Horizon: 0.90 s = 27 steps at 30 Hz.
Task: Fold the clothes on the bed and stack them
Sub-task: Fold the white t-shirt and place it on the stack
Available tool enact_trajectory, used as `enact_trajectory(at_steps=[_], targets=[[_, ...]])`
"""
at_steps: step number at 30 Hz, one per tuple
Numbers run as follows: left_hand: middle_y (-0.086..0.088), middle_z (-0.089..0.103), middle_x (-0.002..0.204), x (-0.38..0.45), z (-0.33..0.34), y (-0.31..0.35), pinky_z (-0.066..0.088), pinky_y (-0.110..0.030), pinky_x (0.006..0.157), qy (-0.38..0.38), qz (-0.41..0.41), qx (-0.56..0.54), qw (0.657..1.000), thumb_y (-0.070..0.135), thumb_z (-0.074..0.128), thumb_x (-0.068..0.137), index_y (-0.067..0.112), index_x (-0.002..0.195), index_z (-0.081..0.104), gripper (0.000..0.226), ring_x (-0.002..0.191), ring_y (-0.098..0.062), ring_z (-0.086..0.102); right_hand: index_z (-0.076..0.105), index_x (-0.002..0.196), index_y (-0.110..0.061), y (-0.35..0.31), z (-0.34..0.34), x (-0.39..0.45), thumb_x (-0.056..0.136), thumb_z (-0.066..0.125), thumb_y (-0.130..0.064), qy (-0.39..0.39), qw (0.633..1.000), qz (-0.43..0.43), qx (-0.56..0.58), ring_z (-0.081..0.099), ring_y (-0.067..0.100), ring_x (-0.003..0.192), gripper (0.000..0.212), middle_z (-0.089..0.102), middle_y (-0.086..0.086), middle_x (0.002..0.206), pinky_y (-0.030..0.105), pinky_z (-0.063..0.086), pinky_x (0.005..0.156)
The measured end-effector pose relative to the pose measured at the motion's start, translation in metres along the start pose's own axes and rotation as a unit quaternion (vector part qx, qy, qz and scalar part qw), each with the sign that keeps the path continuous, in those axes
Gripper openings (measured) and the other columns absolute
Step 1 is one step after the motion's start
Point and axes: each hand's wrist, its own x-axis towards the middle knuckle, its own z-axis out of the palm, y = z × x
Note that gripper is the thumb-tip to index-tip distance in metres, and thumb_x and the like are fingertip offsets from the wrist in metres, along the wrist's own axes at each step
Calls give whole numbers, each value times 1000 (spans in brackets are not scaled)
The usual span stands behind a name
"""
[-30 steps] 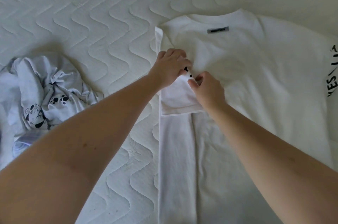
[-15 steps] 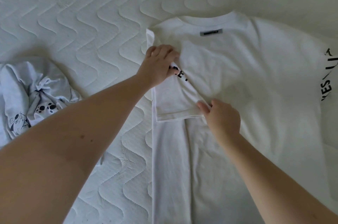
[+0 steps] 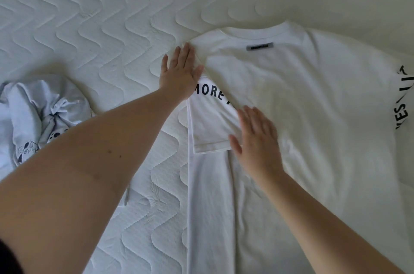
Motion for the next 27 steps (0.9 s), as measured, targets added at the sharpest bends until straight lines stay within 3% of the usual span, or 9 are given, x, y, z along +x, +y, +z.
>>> enact_trajectory(at_steps=[3,6,9,11,15,19,23,27], targets=[[9,-21,161,6,-4,-5,-11,-44,119,-39,11,30,999,57,2,99,24,154,-15,66,149,-15,-14,27,152,-12,-7,14,-2,98,45,-42,-84,995,-55,6,20,23,148,64,22,5,160,41,18,119],[7,-21,162,3,-6,-8,-9,-45,119,-19,13,55,998,56,4,100,24,154,-16,66,150,-17,-13,17,155,-14,4,26,-20,101,30,-46,-117,992,-52,-16,7,17,150,64,9,3,162,39,14,120],[2,-13,164,-19,-4,-1,-3,-44,121,65,29,44,997,50,12,103,20,155,-11,64,151,-18,-7,21,154,-14,12,29,-40,101,26,-48,-98,993,-52,-36,12,19,149,63,15,5,161,40,17,120],[2,-9,164,-44,2,7,-1,-42,121,81,67,26,994,50,12,103,21,155,-9,63,151,-18,-6,25,153,-13,14,29,-55,102,29,-46,-83,994,-56,-43,14,22,149,61,18,6,161,43,20,120],[0,-4,165,-108,25,29,4,-41,122,68,145,24,987,50,9,102,21,156,-3,63,151,-18,-2,23,153,-14,6,30,-89,104,32,-37,-61,993,-98,-36,14,20,149,55,17,3,161,42,21,119],[1,0,164,-177,57,43,8,-41,122,46,153,16,987,48,12,103,20,157,3,62,151,-18,2,31,151,-13,-4,33,-131,101,37,-30,-89,987,-131,-30,20,18,147,53,22,2,160,41,26,117],[0,5,164,-239,79,45,10,-43,122,26,147,26,988,42,23,104,20,157,10,59,151,-18,5,37,148,-10,-10,25,-175,99,42,-31,-126,986,-108,-31,26,18,146,54,27,4,158,39,30,115],[-2,9,164,-289,93,55,15,-44,121,11,162,42,986,38,21,104,19,157,14,56,151,-20,9,34,149,-7,-21,19,-211,100,36,-33,-165,983,-83,-7,26,19,146,56,26,7,158,36,22,119]])
